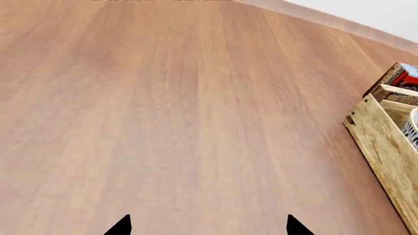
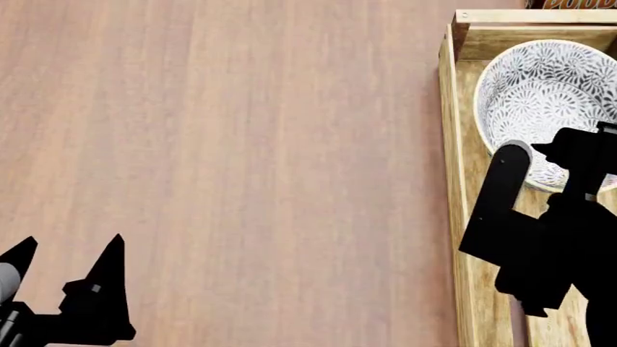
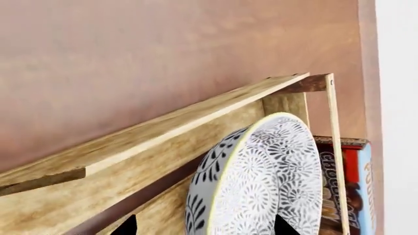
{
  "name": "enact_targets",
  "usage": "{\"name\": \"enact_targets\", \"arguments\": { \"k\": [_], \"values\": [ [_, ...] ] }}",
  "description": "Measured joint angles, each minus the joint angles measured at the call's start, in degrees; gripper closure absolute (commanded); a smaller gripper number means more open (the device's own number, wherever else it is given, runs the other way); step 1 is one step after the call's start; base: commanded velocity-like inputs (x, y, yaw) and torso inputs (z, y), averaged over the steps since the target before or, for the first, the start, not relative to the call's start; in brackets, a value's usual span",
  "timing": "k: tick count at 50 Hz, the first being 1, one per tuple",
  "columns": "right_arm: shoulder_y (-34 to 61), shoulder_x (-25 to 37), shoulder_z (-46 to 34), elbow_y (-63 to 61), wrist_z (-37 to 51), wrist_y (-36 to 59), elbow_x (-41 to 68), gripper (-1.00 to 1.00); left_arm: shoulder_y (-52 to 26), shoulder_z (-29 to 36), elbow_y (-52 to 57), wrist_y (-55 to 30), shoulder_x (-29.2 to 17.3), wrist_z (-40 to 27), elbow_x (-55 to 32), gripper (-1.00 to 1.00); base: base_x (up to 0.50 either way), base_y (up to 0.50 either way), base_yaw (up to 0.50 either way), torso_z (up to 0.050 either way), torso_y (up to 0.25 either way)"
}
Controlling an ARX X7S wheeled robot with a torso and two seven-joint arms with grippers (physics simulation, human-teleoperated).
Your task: Pick up the bowl on the left and put it in the tray.
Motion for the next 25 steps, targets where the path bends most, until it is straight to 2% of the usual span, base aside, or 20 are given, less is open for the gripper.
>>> {"name": "enact_targets", "arguments": {
  "k": [15, 20, 25],
  "values": [
    [0.1, 7.6, 6.2, -16.2, 0.0, 3.1, 3.9, -1.00, 0.0, 0.1, 0.3, 0.2, -0.3, -0.4, -0.2, -1.00, 0.00, 0.00, 0.00, 0.000, 0.000],
    [-1.4, 10.5, 10.2, -22.1, 4.0, 2.9, 6.3, -1.00, 0.1, 0.2, 0.5, 0.5, -0.5, -0.5, 0.0, -1.00, 0.00, 0.00, 0.00, 0.000, 0.000],
    [-6.1, 13.2, 15.3, -28.3, 12.8, 2.9, 9.9, -1.00, 0.3, 0.3, 0.9, 1.1, -0.7, -0.4, 0.7, -1.00, 0.00, 0.00, 0.00, 0.000, 0.000]
  ]
}}
